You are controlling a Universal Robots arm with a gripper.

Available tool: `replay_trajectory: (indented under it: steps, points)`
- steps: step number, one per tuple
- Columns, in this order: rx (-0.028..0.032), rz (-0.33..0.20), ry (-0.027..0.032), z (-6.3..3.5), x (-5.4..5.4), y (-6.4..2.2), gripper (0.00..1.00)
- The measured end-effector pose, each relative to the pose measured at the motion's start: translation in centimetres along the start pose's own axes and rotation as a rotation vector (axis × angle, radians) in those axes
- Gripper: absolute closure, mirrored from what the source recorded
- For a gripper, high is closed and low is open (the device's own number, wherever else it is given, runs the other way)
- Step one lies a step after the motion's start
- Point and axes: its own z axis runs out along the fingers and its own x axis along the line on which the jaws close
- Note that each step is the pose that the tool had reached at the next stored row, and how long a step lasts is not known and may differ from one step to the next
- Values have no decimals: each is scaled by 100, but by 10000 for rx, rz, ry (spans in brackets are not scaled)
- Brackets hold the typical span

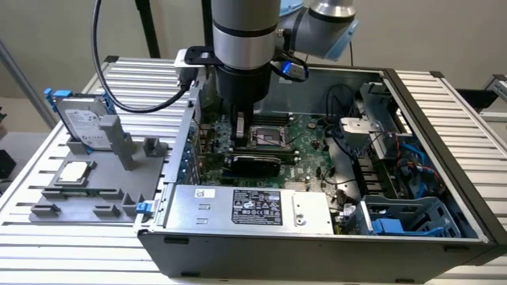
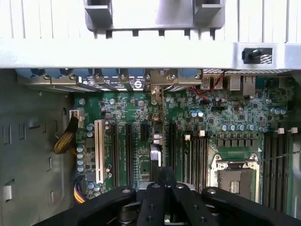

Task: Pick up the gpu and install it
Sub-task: 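Insert the gpu into the slot, then press down on the gpu until it lock into place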

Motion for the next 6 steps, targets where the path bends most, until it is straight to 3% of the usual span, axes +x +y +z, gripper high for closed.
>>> replay_trajectory:
  steps: [6]
  points:
    - [-2, -1, -27, -1, 0, 0, 100]
